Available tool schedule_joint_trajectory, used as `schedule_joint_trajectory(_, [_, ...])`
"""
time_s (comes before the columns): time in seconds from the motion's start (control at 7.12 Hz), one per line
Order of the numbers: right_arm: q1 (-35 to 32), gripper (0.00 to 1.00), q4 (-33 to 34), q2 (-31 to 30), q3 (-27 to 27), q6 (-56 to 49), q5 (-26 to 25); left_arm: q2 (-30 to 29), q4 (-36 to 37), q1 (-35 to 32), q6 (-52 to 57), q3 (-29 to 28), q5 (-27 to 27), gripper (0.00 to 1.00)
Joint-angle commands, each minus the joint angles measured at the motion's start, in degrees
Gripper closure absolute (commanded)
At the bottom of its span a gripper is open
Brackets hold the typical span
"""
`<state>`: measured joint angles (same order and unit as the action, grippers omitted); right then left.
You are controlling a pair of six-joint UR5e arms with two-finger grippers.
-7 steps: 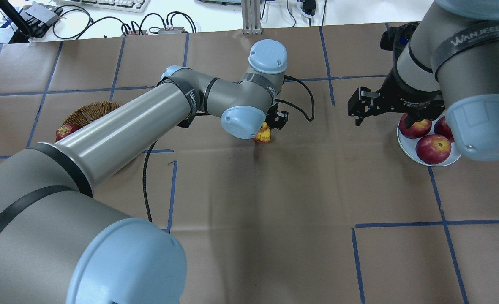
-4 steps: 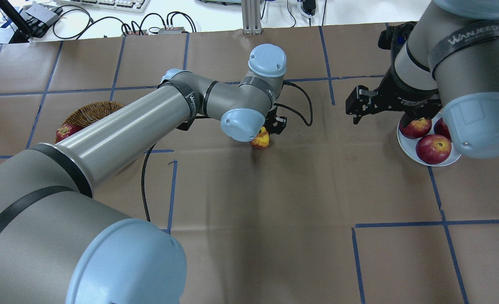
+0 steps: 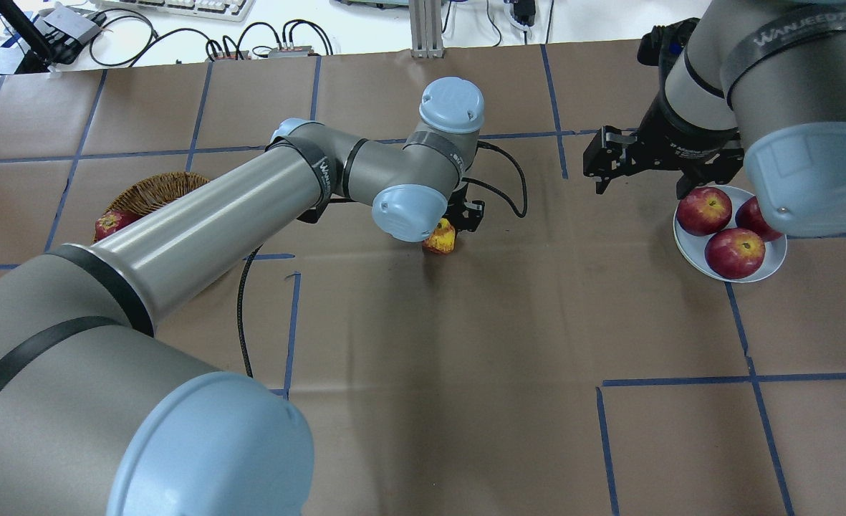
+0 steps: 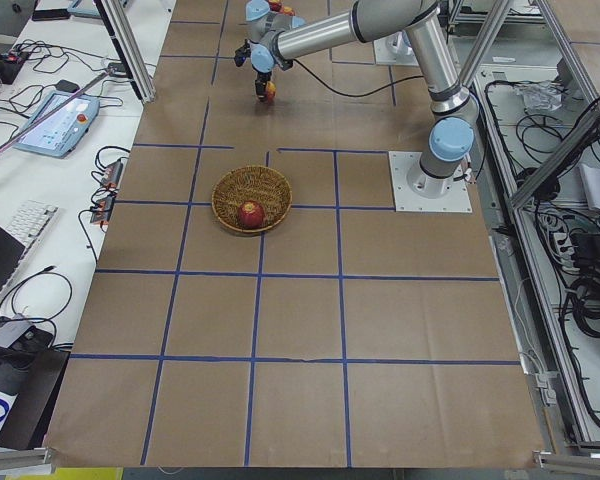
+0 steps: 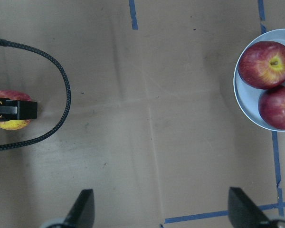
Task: Transfer apple from basket to plate
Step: 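Open the left gripper and set the apple on the table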
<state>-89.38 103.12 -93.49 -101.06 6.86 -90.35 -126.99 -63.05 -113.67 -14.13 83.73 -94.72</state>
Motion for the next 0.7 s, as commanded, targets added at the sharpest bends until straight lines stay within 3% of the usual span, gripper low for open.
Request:
schedule_joint_trajectory(0.0, [0.0, 0.0, 0.1, 0.1, 0.1, 0.0, 0.0, 4.3, -4.1, 1.4, 0.1, -1.1, 0.1, 0.01])
schedule_joint_trajectory(0.56, [-0.1, 0.0, 0.3, 0.5, 0.4, 0.0, 0.0, 23.5, -20.0, 6.1, 5.2, -1.2, 0.0, 0.01])
